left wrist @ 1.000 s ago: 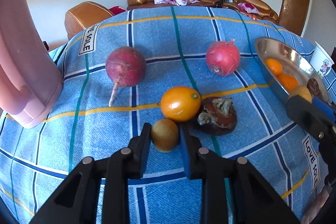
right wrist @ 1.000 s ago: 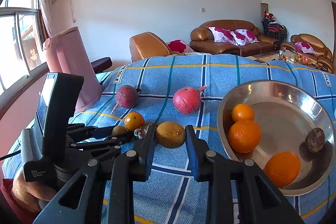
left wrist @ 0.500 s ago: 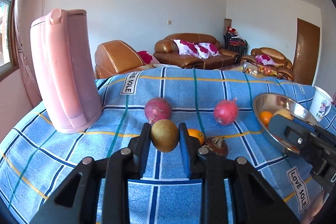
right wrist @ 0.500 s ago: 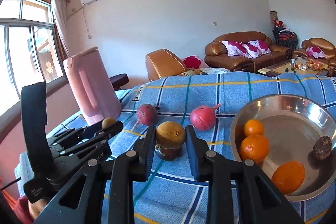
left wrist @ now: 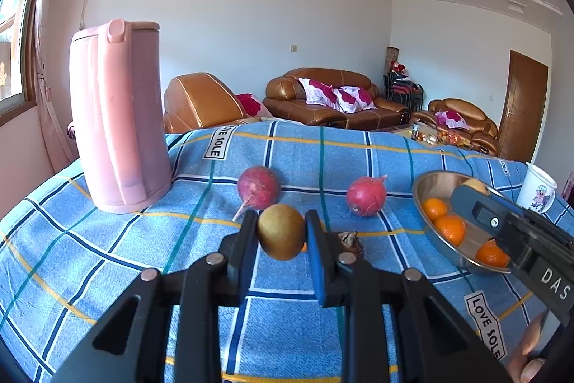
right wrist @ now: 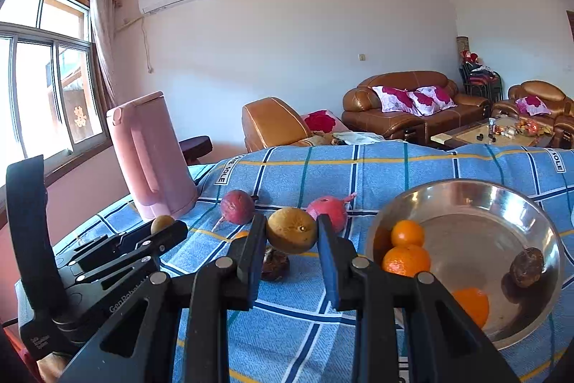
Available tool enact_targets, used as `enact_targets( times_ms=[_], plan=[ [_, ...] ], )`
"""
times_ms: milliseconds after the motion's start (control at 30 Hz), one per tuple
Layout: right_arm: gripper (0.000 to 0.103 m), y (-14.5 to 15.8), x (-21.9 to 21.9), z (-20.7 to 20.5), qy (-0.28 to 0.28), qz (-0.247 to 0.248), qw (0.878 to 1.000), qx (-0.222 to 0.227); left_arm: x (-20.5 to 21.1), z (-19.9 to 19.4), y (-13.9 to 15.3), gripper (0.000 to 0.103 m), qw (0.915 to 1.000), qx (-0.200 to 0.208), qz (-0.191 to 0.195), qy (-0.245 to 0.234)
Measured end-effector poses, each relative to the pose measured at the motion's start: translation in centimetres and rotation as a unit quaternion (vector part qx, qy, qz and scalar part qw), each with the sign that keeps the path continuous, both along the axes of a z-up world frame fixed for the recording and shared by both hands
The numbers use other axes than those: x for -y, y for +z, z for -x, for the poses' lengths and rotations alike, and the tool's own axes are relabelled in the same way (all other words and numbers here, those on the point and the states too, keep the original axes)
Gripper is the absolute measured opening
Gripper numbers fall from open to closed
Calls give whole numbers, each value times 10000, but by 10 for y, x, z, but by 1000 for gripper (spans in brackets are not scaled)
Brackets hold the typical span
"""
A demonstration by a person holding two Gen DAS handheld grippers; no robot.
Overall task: Organize fruits
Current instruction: 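Carry both held kiwis over the steel bowl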
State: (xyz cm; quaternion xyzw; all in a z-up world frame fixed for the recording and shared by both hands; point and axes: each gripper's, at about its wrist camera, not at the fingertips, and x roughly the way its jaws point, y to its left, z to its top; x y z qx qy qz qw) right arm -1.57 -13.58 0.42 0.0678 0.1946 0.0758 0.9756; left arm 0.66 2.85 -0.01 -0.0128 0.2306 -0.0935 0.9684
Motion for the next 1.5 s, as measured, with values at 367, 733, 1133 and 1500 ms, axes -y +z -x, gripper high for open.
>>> enact_targets(
  times_ms=[367,733,1133,1500],
  plan=[
    [30,0,31,11,-587,566,9967,-18,26,6,0,28,9997,21,-216,76],
    [30,-1,65,19,-965,769,9923,-75,68,11,1,28,9996,-2,-225,-167],
    [30,-1,95,19,-1353,1058,9851,-117,112,8,1,28,9986,-50,-252,-460],
    [30,-3,128,11,-1623,1053,9808,-243,151,6,2,28,9972,-67,-246,-697]
  ],
)
